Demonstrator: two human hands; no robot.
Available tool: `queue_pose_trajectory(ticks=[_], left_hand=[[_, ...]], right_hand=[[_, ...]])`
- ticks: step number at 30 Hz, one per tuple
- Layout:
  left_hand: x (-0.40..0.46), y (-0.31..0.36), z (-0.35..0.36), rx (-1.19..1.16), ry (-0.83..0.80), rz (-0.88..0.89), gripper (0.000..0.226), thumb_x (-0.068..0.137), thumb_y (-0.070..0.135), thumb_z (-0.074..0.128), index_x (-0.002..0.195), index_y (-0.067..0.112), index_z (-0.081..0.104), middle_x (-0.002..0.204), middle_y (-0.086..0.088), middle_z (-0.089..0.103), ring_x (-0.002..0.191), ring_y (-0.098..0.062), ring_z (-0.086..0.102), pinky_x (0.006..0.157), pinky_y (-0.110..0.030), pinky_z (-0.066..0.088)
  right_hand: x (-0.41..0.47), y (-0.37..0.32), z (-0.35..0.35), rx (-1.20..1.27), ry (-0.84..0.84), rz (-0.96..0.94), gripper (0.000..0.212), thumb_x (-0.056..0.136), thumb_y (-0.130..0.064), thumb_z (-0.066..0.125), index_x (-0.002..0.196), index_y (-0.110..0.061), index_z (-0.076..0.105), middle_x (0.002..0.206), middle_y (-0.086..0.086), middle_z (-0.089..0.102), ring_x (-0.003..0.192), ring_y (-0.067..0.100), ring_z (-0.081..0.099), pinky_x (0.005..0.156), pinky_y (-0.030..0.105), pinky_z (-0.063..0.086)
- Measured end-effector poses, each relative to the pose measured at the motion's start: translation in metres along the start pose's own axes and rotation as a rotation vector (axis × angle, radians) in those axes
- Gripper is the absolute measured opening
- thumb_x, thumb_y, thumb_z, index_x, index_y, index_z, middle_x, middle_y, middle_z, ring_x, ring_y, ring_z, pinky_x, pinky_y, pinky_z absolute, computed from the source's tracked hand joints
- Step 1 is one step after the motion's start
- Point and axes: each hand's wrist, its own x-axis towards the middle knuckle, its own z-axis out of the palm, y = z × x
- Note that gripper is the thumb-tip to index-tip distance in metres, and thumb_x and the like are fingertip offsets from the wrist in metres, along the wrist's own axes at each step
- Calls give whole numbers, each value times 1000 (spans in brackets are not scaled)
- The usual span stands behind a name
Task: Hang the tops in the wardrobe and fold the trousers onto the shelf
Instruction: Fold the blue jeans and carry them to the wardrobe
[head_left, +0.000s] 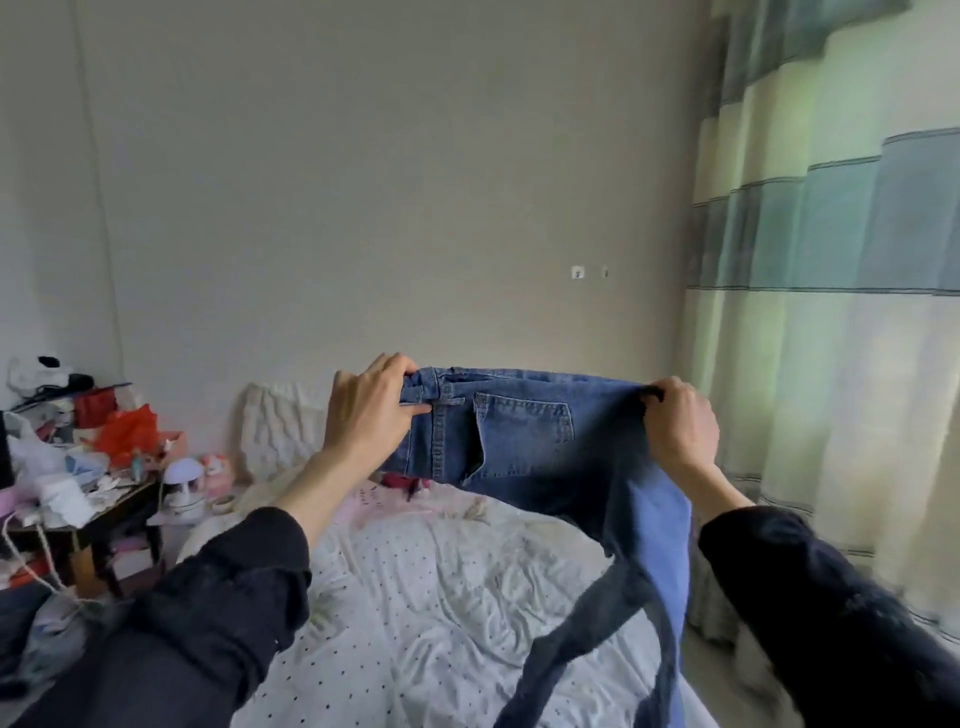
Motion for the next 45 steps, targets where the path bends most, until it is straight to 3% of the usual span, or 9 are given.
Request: queue_pose_trajectory(ticks=[8,12,16,20,24,30,34,39,45], left_hand=[[56,74,0,-117,165,129,42,81,30,70,113,6,55,114,-9,62,91,-31,61,75,-36,34],[59,75,-9,-119,187,120,40,83,26,69,113,5,54,114,-11,61,92,-34,60,75,-37,34],[42,53,-14,-159,149,72,38,83,17,70,114,4,54,115,-13,60,94,-33,59,79,-40,39],[-15,19,-3,-119,37,9,36,81,10,71,113,6,55,113,-12,60,94,-32,59,81,-40,39],[-89,-24,16,-143,-271,-123,41,78,17,75,115,13,57,123,-7,59,108,-28,57,88,-38,40],[-183,-99,14,-171,-698,-460,46,76,20,77,118,12,60,124,-10,60,109,-24,53,79,-27,36],[-201,-141,-1,-193,-784,-617,55,75,20,79,125,15,56,130,-7,53,122,-23,48,90,-27,37],[-251,-215,-21,-118,-950,-777,46,77,26,76,117,18,55,124,-5,55,114,-23,52,86,-29,39],[-320,-296,-13,-233,-1303,-955,31,82,20,73,106,13,55,117,-2,56,101,-13,52,72,-14,41]], right_hand=[[52,17,-93,-160,380,-143,21,96,-8,40,105,2,56,107,22,57,103,35,46,81,42,34],[45,14,-105,-139,396,-208,22,98,-12,41,105,3,55,108,21,54,106,35,45,77,45,37],[17,19,-91,-86,201,-271,22,98,-16,43,105,2,54,108,20,54,105,35,48,74,41,40],[-47,39,-50,-239,14,-288,22,99,-25,43,100,-5,52,101,13,61,97,32,55,66,37,39],[-127,59,2,-229,-303,-160,22,98,-29,43,102,-9,49,103,15,65,94,36,60,64,37,35],[-225,65,68,-48,-714,-35,24,93,-27,57,97,-4,61,97,19,66,95,35,57,65,33,32],[-251,42,110,-6,-880,-29,25,91,-27,60,100,-4,65,100,18,67,98,33,57,69,32,33],[-309,4,177,10,-1073,-62,25,90,-29,61,98,-6,68,99,16,67,99,32,59,65,28,28],[-387,-25,240,-67,-1282,-25,22,82,-26,69,89,-6,69,92,17,69,92,29,61,64,28,31]])
